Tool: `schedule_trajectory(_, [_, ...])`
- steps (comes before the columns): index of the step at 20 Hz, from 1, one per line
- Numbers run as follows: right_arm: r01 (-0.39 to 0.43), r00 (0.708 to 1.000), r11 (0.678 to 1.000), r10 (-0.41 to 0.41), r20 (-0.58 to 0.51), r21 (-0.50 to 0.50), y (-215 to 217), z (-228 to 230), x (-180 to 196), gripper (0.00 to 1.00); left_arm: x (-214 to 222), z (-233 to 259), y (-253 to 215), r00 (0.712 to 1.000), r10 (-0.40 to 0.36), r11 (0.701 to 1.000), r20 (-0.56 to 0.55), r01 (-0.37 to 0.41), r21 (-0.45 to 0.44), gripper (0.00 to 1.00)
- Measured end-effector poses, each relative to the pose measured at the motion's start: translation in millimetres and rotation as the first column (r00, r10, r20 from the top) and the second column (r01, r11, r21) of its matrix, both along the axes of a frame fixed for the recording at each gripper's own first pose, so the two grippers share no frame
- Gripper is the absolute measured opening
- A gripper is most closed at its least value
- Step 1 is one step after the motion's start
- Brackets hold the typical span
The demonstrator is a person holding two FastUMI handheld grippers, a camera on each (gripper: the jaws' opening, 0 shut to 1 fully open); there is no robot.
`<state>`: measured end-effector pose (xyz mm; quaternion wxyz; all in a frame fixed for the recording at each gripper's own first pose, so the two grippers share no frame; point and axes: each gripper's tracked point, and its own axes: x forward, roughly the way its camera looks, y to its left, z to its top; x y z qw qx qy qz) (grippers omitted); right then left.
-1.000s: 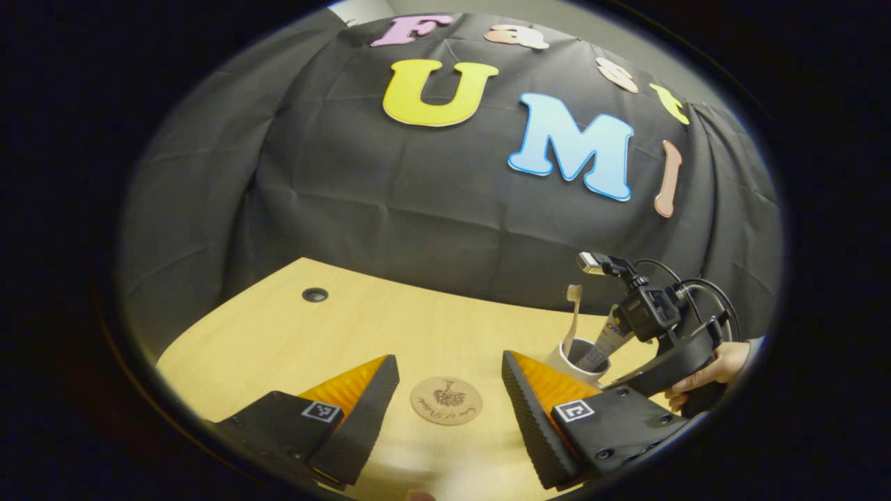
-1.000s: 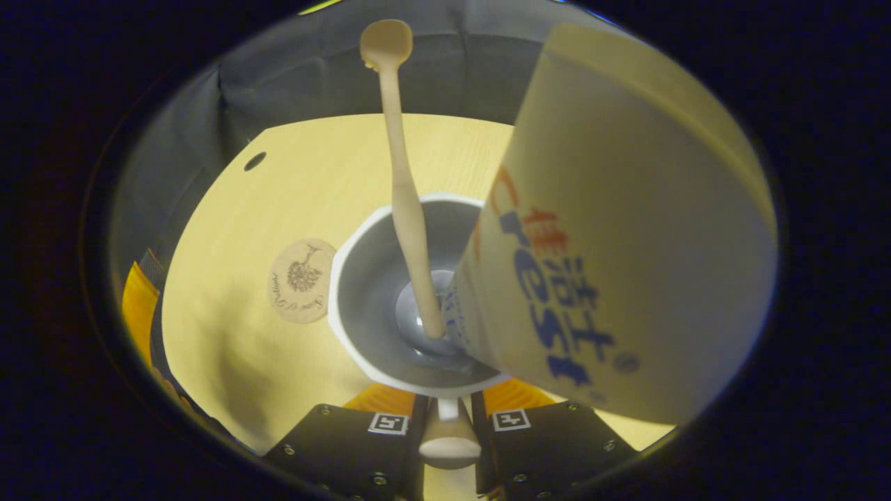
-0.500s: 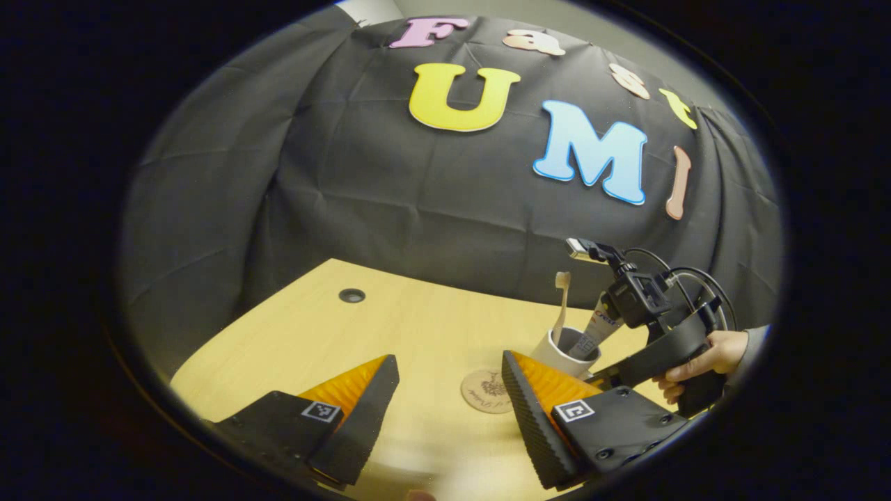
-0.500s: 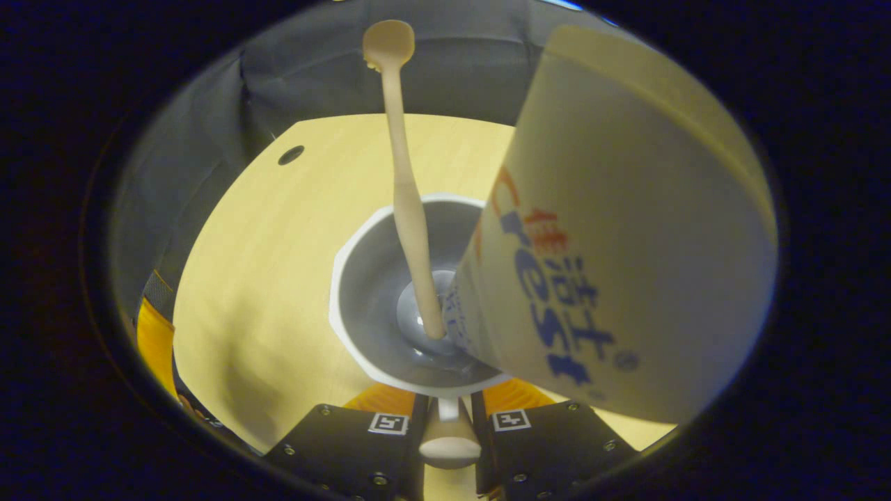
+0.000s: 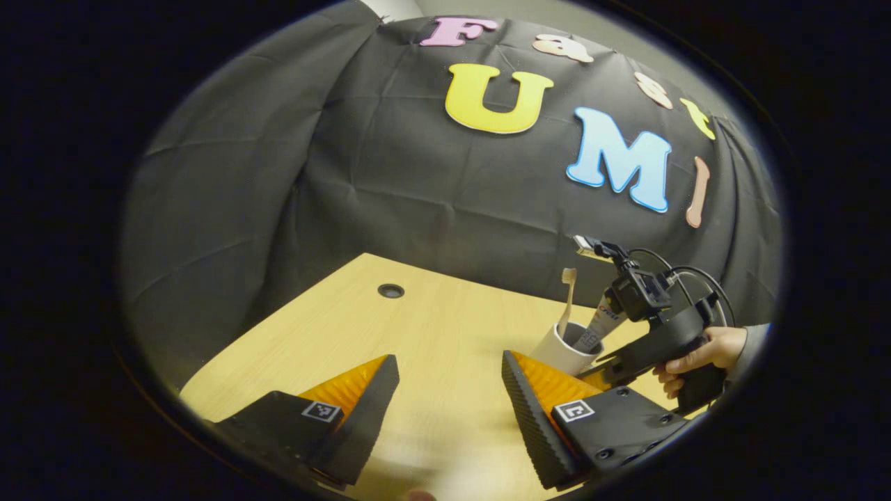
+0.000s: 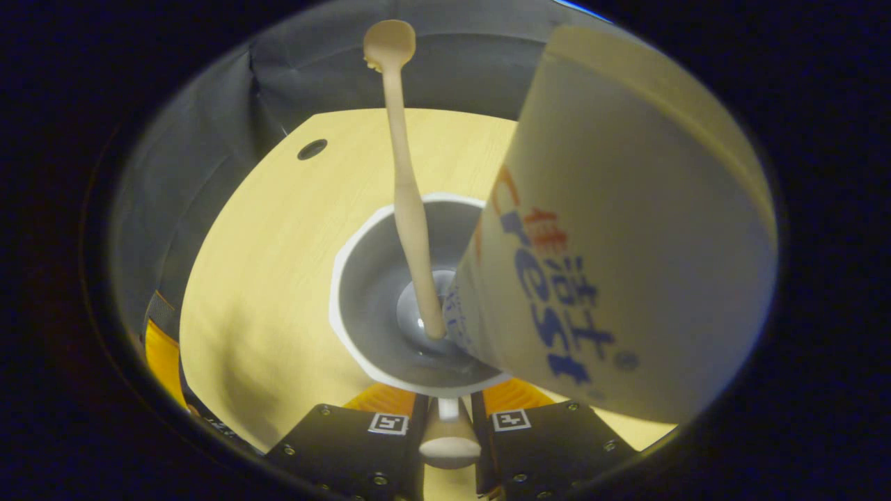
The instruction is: Put the toothbrush and toothpaste on the desktop into the cup, then pick up the cup and place it on the coaster on the desktop.
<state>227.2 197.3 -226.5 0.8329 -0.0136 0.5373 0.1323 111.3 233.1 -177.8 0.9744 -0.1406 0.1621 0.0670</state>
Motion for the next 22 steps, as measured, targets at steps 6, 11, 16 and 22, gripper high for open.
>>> schedule_trajectory(6, [-0.012, 1.000, 1.000, 0.012, -0.008, -0.026, -1, 2, -1, 0.29, -1, 0, 4, 1.000, 0.010, 1.000, 0.000, -0.010, -0.004, 0.95])
schedule_trajectory(11, [-0.016, 1.000, 0.999, 0.016, -0.001, -0.036, -2, 3, 0, 0.31, -2, 0, 2, 1.000, 0.012, 1.000, -0.002, -0.012, -0.003, 0.95])
schedule_trajectory(16, [-0.018, 1.000, 1.000, 0.018, 0.005, -0.004, 3, 6, -8, 0.52, -6, 7, -1, 1.000, 0.018, 1.000, 0.004, -0.018, 0.010, 0.95])
schedule_trajectory(22, [-0.020, 0.999, 0.999, 0.018, 0.049, 0.029, 2, 20, -22, 0.89, -13, 25, -13, 1.000, 0.015, 0.999, 0.017, -0.016, 0.041, 0.95])
